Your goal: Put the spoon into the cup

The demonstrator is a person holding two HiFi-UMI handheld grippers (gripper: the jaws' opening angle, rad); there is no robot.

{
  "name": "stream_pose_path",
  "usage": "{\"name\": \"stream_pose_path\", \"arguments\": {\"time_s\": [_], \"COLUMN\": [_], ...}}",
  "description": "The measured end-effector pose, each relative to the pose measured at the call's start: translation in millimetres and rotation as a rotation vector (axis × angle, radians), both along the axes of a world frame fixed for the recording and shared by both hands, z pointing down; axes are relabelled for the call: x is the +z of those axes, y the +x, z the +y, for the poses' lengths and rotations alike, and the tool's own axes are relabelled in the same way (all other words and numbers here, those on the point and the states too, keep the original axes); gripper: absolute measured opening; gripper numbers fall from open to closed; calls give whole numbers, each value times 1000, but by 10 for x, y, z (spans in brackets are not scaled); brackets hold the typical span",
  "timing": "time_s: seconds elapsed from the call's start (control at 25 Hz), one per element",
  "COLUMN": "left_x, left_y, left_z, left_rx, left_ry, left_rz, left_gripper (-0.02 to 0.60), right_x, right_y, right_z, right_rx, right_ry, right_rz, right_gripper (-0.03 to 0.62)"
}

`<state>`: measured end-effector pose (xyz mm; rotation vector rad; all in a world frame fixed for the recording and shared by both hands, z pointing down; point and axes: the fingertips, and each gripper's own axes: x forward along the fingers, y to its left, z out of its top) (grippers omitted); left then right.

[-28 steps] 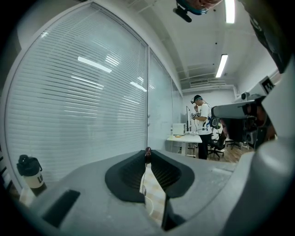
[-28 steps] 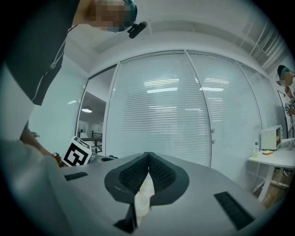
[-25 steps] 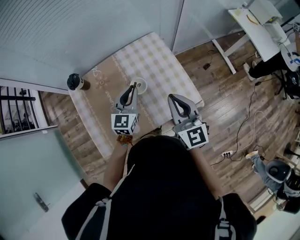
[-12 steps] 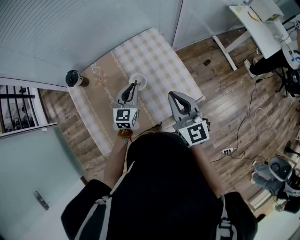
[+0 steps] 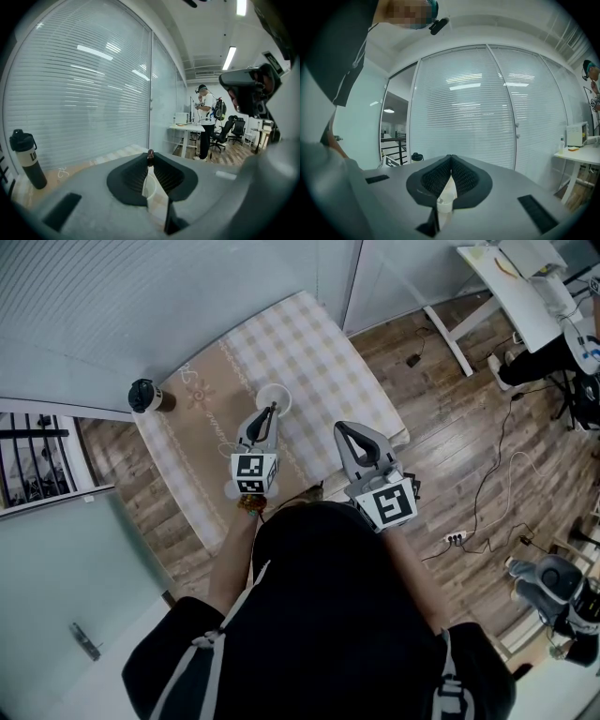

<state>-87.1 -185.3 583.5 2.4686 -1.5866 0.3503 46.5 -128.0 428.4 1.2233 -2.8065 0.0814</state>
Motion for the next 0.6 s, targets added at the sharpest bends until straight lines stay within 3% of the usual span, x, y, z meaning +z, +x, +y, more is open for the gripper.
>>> {"name": "stream_pose_path", "arguments": {"time_s": [0.6], "left_x": [281], "left_y": [10], "left_z": [38], "left_rx": [11], "left_ry": [-63], "left_rz": [-12], "left_gripper": [51], "right_x": [71], "right_y": [-6], "right_z": [-43], "right_rx": [6], "right_ry": [-15], "right_rz": [3], "right_gripper": [8]}}
